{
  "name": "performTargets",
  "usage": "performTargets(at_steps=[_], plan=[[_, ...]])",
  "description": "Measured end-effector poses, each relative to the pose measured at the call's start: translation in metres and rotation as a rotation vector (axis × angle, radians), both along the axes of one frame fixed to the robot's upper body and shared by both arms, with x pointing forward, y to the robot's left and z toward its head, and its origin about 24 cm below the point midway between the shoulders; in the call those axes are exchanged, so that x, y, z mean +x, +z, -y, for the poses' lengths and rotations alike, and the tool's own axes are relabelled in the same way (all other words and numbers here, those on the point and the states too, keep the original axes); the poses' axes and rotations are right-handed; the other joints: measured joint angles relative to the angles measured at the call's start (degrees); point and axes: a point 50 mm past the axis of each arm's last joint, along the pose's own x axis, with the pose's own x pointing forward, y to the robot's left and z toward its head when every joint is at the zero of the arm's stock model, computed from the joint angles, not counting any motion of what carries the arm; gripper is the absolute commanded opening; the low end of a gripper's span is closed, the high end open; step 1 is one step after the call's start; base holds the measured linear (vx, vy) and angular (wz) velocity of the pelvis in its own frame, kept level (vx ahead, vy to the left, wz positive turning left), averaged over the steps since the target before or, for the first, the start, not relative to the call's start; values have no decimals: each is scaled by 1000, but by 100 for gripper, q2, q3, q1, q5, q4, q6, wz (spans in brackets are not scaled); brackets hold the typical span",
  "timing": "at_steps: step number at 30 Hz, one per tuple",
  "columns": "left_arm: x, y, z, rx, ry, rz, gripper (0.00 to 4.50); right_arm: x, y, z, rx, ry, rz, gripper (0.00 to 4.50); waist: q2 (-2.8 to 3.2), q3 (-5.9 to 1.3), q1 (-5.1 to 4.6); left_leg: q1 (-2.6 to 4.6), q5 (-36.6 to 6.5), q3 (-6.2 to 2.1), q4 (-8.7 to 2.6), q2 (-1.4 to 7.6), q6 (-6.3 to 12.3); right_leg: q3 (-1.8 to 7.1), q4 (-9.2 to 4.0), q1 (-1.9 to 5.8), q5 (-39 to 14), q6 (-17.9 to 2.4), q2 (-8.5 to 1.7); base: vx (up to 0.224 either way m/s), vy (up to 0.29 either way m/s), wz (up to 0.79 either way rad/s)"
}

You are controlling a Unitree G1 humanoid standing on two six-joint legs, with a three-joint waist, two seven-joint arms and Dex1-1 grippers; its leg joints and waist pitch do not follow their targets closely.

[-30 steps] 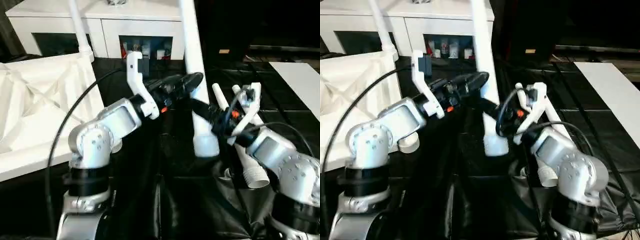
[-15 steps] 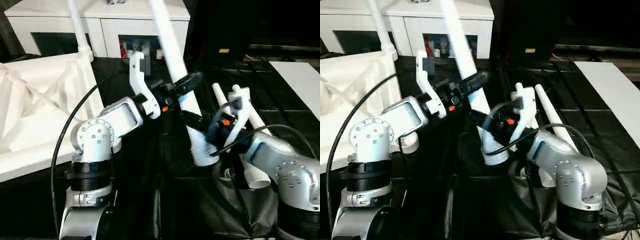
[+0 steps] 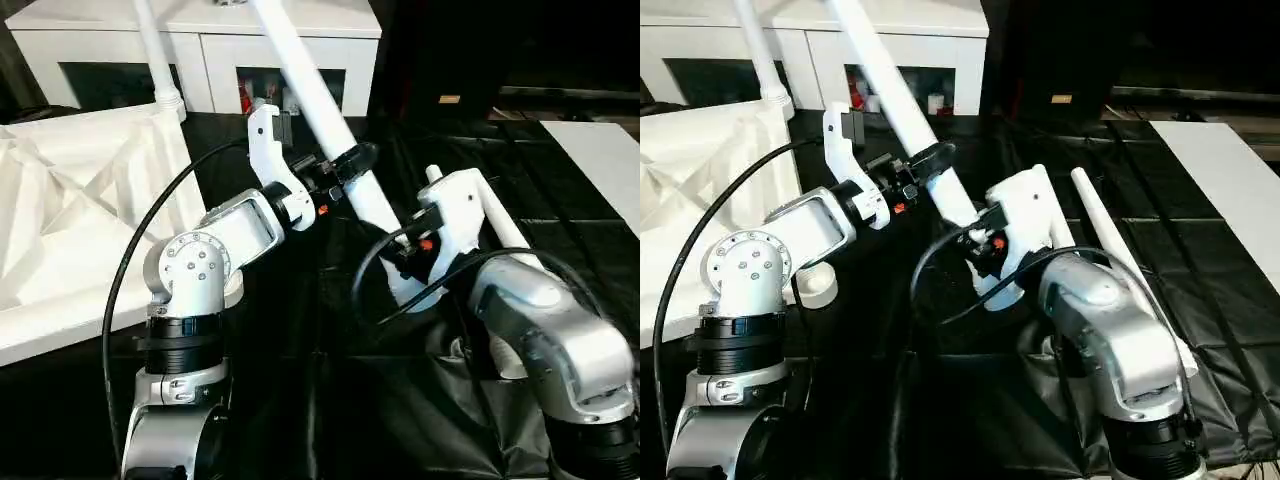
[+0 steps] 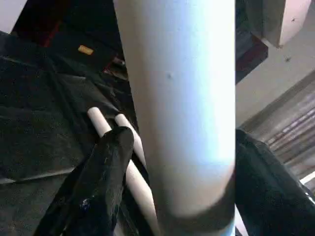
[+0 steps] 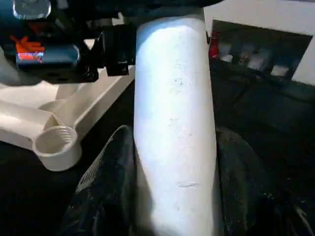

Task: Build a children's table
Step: Pick table leg

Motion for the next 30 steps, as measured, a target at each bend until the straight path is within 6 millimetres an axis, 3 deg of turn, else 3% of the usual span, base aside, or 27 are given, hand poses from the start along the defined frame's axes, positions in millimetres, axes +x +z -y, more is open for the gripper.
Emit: performTargets(at_steps=[9,17,18,23,30], plan=[[0,2,1,-31,-1,6,213,1,-1,-4,-26,7,40,182,0,0,0,0,0,0,0,0,1,0,1,1,3,-3,0,0,0,0],[0,3,0,-51,-1,10,191,2,-2,-4,-33,2,59,182,-1,0,-2,0,1,0,0,0,3,0,1,0,4,-3,0,0,0,0],[0,3,0,-52,-1,11,191,2,-2,-4,-30,3,59,238,-1,0,-2,0,1,0,0,0,4,0,1,0,4,-3,0,0,0,0],[1,4,-8,-36,6,30,188,-1,1,-7,196,53,-40,269,0,0,-5,1,2,0,0,1,7,-1,2,-1,4,-3,2,0,0,0],[1,7,-18,1,-50,63,183,-11,10,10,371,179,-159,329,0,0,22,-1,7,0,7,0,15,-1,2,3,8,-9,1,0,0,0]])
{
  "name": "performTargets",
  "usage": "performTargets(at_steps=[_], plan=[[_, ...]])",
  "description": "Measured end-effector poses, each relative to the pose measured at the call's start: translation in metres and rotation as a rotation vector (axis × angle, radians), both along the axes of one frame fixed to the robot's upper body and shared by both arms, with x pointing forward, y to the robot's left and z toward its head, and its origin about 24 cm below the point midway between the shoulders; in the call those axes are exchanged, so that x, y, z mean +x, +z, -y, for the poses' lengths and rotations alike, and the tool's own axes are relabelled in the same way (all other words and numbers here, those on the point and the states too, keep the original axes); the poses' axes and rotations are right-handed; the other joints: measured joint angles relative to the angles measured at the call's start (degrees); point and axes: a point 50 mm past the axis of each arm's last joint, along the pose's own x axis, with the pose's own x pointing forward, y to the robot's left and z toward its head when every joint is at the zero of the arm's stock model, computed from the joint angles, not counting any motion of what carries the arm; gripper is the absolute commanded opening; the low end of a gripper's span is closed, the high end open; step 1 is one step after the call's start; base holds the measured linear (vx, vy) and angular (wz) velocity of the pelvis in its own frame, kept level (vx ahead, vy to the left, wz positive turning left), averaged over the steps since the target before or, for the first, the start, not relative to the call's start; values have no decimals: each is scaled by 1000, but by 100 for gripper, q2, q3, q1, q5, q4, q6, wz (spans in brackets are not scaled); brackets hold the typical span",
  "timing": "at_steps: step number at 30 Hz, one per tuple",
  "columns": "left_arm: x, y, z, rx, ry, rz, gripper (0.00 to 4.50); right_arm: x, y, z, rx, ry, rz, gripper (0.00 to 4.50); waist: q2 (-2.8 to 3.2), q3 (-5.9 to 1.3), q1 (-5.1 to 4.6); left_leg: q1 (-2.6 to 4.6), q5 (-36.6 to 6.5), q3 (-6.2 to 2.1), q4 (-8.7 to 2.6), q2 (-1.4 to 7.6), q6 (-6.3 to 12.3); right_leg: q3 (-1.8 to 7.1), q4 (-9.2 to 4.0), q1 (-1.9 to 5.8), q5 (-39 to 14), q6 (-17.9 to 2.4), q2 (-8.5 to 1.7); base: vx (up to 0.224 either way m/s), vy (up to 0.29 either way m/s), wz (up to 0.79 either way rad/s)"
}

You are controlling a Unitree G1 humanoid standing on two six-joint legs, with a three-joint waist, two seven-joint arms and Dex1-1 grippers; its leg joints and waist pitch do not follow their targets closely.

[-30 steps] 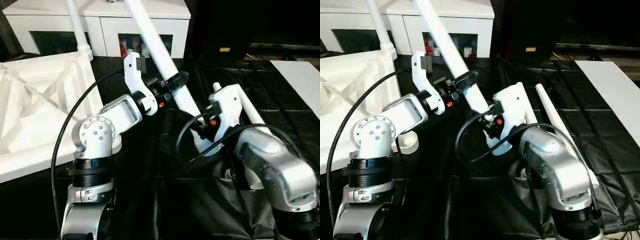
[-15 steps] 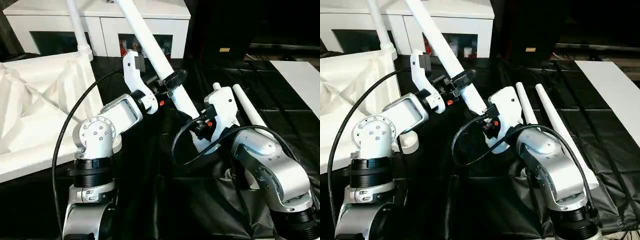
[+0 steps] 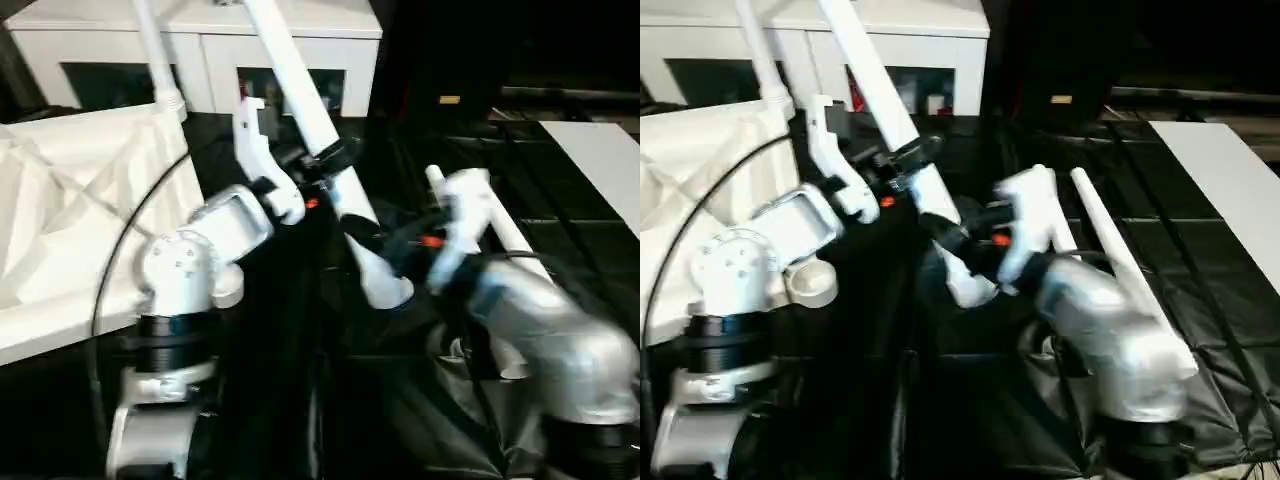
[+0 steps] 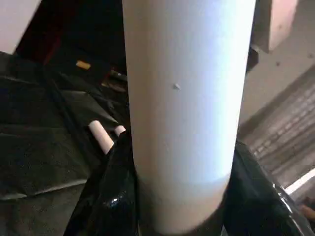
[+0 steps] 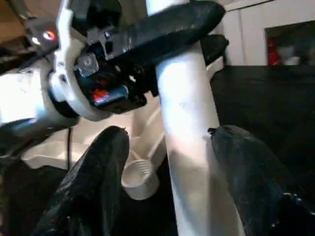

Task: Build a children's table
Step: Pick table leg

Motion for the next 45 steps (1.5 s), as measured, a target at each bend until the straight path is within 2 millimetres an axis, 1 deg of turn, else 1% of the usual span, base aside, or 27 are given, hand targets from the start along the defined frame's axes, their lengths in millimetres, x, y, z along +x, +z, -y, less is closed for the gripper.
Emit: performTargets(at_steps=[6,8,10,14,16,19,23,25,27,30,34,40,45], plan=[[-5,9,-1,9,-178,58,183,0,13,26,53,21,-41,332,0,0,2,4,1,0,0,0,-1,0,7,-2,11,-4,0,0,0,0],[-8,16,-1,6,-253,101,183,3,16,34,47,7,-56,332,1,-1,3,5,1,1,0,0,-2,0,10,-3,13,-6,0,0,0,0],[-11,19,-1,7,-308,130,183,4,18,38,26,0,-60,332,3,-2,3,8,1,2,0,1,-3,0,12,-1,13,-6,0,0,0,0],[-18,20,2,20,-434,190,183,2,14,36,-1,33,-87,332,3,-2,12,8,1,4,0,2,-3,1,13,-2,13,-6,0,0,0,0],[-23,23,3,26,-500,259,183,0,10,33,-7,66,-105,332,3,-2,16,8,1,9,0,3,-3,2,13,-3,12,-6,0,0,0,0],[-28,27,3,10,-573,336,183,-2,9,31,-13,95,-115,332,2,-2,26,8,2,12,0,5,-2,2,13,-3,13,-6,-1,0,0,0],[-33,31,4,-23,-666,413,183,-6,8,27,-3,159,-127,332,2,-2,67,13,1,19,1,8,-2,3,17,-2,14,-8,-2,0,0,0],[-34,32,4,-45,-709,445,183,-9,8,26,11,196,-128,332,1,-2,103,16,1,23,2,10,-2,4,19,-1,15,-10,-3,0,0,0],[-36,31,6,-52,-739,456,183,-11,6,26,19,214,-136,332,1,-3,122,18,1,29,2,11,-2,4,20,0,16,-12,-6,0,0,0],[-38,29,9,-59,-790,465,183,-14,3,24,24,240,-153,332,1,-3,122,20,1,37,2,13,-2,4,22,-1,18,-15,-8,0,0,0],[-36,26,10,-61,-816,482,183,-16,1,25,29,243,-163,332,1,-3,122,25,1,45,2,19,-2,4,23,-2,19,-16,-9,0,0,0],[-28,25,4,-50,-809,482,183,-16,2,29,28,229,-137,332,1,-3,120,27,1,58,3,26,-2,3,26,-5,20,-17,-9,0,0,0],[-21,23,-1,-41,-772,474,182,-21,4,28,58,296,-124,332,1,-3,124,28,1,80,7,42,-2,3,25,-5,20,-17,-9,0,0,0]])
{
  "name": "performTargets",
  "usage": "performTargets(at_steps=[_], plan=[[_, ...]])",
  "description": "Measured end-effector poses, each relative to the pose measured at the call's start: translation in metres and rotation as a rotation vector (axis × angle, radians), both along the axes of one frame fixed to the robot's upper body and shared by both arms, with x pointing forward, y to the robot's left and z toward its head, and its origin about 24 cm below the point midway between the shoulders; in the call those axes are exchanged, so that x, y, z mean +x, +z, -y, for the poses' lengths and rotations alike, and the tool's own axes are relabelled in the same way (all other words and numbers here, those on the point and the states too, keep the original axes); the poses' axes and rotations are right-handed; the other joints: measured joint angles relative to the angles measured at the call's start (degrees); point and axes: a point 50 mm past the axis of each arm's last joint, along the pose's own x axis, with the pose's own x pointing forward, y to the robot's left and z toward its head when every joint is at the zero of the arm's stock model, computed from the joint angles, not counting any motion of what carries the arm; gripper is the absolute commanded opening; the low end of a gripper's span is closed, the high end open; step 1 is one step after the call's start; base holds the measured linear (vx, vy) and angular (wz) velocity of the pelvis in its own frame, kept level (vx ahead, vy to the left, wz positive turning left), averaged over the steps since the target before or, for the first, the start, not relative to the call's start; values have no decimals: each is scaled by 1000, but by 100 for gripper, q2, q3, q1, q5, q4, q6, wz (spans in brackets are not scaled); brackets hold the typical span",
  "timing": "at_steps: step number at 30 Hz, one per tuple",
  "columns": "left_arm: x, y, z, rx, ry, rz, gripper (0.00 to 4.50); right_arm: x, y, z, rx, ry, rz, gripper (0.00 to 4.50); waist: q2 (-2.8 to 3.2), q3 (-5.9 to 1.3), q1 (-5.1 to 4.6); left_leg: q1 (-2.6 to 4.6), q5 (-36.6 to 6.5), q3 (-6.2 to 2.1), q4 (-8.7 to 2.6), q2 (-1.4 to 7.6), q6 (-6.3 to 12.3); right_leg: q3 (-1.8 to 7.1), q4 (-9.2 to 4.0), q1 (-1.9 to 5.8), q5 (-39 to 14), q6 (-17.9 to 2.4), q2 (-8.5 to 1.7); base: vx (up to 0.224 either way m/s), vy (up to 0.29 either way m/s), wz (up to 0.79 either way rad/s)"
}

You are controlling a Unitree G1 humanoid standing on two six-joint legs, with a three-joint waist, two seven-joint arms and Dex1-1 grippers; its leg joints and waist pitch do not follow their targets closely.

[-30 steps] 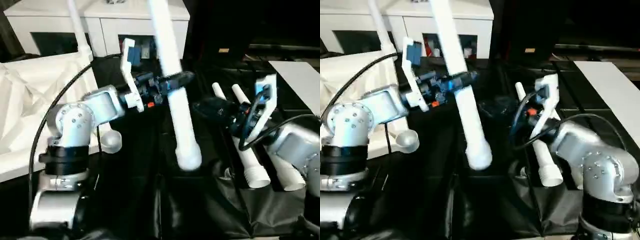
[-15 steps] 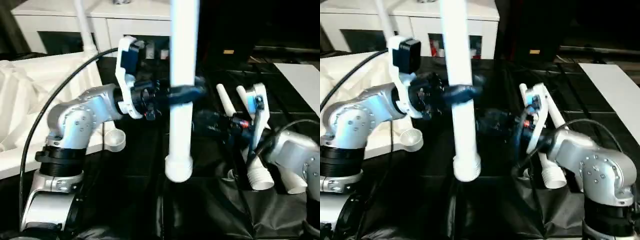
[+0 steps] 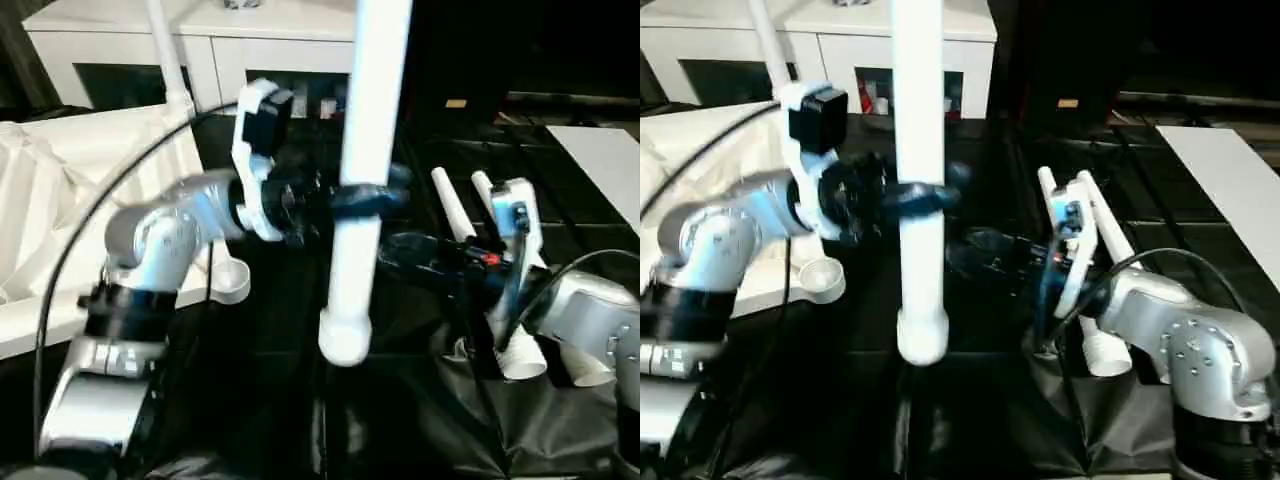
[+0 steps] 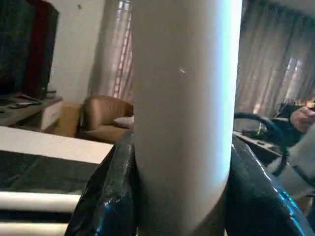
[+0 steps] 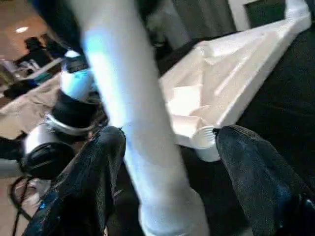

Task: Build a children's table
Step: Pick table leg

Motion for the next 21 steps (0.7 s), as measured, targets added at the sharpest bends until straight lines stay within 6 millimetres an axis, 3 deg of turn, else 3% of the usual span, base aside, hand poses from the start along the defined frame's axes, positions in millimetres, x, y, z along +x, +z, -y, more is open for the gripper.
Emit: performTargets(at_steps=[5,12,21], plan=[[3,-2,-2,-3,10,-2,182,-5,4,-3,21,48,21,332,1,0,5,1,0,6,2,5,0,-1,0,-1,1,-1,0,0,0,0],[-5,-1,11,-13,-76,1,182,-4,-17,-29,-142,80,33,332,1,0,-1,3,0,12,3,8,0,-1,1,-1,6,-10,-1,0,0,0],[-12,-2,22,10,-138,14,182,-6,-18,-38,-146,117,45,332,1,0,-8,4,0,15,3,10,0,-1,1,-2,7,-11,-1,0,0,0]])
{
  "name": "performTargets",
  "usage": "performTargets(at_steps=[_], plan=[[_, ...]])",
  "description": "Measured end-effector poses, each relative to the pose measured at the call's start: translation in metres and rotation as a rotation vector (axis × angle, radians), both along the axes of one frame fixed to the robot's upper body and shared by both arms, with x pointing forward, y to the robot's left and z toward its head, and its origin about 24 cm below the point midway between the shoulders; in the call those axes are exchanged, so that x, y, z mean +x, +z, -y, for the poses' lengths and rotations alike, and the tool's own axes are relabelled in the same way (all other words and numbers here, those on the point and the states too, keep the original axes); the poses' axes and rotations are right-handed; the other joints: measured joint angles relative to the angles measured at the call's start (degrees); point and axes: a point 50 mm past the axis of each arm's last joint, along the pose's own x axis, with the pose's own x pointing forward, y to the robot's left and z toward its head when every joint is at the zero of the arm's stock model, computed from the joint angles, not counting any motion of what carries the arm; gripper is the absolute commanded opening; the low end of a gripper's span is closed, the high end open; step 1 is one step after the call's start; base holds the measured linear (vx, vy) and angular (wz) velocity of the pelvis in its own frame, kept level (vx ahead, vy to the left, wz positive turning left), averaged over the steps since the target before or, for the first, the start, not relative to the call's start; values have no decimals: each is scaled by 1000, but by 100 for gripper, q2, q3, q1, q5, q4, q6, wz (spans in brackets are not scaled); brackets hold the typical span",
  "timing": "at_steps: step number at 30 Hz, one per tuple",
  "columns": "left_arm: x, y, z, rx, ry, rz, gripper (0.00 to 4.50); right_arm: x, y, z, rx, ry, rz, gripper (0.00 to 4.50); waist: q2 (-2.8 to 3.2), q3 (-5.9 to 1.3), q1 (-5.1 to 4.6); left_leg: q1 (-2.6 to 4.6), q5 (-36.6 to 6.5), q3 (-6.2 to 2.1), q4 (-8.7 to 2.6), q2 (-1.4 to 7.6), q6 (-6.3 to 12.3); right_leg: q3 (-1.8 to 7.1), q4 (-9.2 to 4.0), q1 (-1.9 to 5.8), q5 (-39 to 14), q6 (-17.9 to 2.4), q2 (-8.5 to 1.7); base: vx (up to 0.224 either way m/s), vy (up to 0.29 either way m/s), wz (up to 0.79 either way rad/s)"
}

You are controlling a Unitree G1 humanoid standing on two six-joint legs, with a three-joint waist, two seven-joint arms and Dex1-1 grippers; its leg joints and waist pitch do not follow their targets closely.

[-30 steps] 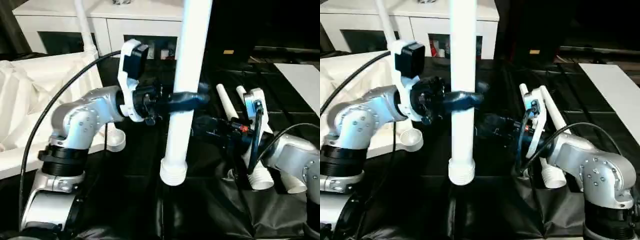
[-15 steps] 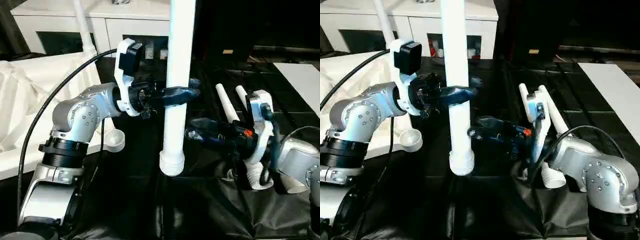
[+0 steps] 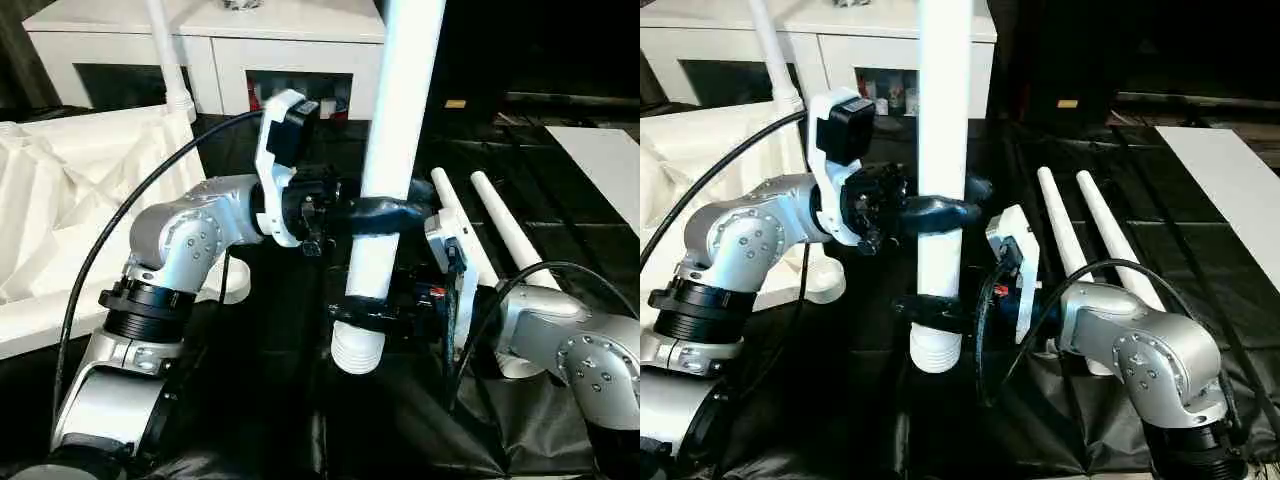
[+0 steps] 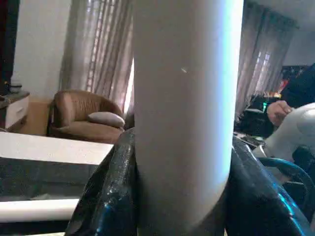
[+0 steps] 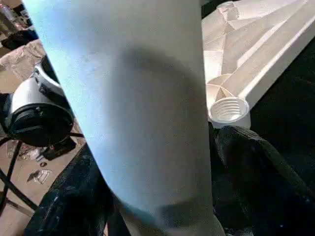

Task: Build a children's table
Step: Pick table leg

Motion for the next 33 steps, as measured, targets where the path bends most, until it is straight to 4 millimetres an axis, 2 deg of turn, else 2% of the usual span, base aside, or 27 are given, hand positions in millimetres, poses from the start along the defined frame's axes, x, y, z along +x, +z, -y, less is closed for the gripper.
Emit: performTargets(at_steps=[13,15,17,23,24,33], plan=[[-4,-3,-4,45,-63,-11,182,-5,6,2,-12,43,57,332,0,0,1,1,0,3,0,1,0,1,0,0,1,-1,0,0,0,0],[-4,-3,-5,47,-63,-10,182,-5,6,3,-15,45,59,299,0,0,1,1,0,3,0,1,0,1,0,0,1,-2,0,0,0,0],[-4,-3,-5,47,-62,-9,182,-6,6,3,-12,50,57,295,0,0,2,1,0,3,0,1,0,1,0,1,2,-3,0,0,0,0],[-3,-3,-5,48,-62,-9,182,-7,6,2,-4,66,53,244,0,0,2,1,0,4,0,1,0,1,0,0,2,-3,0,0,0,0],[-3,-3,-5,48,-62,-9,182,-7,6,1,-4,69,53,223,0,0,2,1,0,4,0,1,0,1,0,1,2,-3,0,0,0,0],[-3,-3,-6,51,-61,-13,182,-9,7,1,-8,75,66,190,0,0,3,1,0,4,1,1,0,1,0,1,3,-5,0,0,0,0]])
